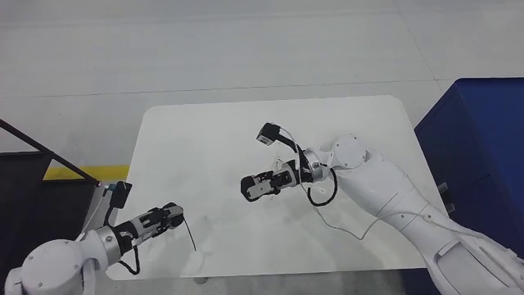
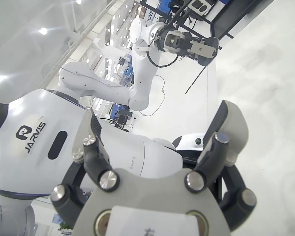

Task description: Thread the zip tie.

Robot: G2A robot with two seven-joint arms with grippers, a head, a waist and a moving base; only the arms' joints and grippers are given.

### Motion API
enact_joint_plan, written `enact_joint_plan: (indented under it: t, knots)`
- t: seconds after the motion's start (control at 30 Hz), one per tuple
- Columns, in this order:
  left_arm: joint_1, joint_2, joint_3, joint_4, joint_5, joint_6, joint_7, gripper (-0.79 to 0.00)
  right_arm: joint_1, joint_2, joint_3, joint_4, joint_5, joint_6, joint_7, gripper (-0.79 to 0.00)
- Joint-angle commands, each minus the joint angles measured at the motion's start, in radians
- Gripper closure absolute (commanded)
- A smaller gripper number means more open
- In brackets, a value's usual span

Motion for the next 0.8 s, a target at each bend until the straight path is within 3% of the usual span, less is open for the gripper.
enact_joint_plan:
  t: [0.0, 0.27, 0.33, 0.37, 0.5, 0.63, 0.77]
  knots:
    - [0.014, -0.003, 0.012, 0.0, -0.059, 0.012, 0.072, 0.0, -0.011, -0.003, 0.006, 0.004, 0.025, 0.0, -0.016, -0.785]
    - [0.1, -0.017, 0.044, -0.048, -0.335, -0.002, 0.26, 0.0, -0.033, -0.066, -0.049, 0.08, 0.05, -0.034, -0.119, -0.785]
    - [0.119, -0.018, 0.049, -0.056, -0.366, -0.008, 0.303, 0.0, -0.032, -0.086, -0.071, 0.103, 0.046, -0.049, -0.123, -0.548]
    - [0.128, -0.018, 0.058, -0.061, -0.366, -0.013, 0.324, 0.0, -0.031, -0.097, -0.079, 0.114, 0.052, -0.055, -0.125, -0.486]
    - [0.156, -0.017, 0.088, -0.078, -0.376, -0.046, 0.391, 0.0, -0.014, -0.134, -0.11, 0.165, 0.035, -0.069, -0.125, -0.496]
    - [0.177, -0.014, 0.105, -0.094, -0.382, -0.068, 0.439, 0.0, -0.006, -0.166, -0.134, 0.199, 0.015, -0.075, -0.129, -0.385]
    - [0.188, -0.009, 0.123, -0.101, -0.39, -0.079, 0.446, 0.0, 0.0, -0.193, -0.139, 0.242, 0.022, -0.077, -0.129, -0.388]
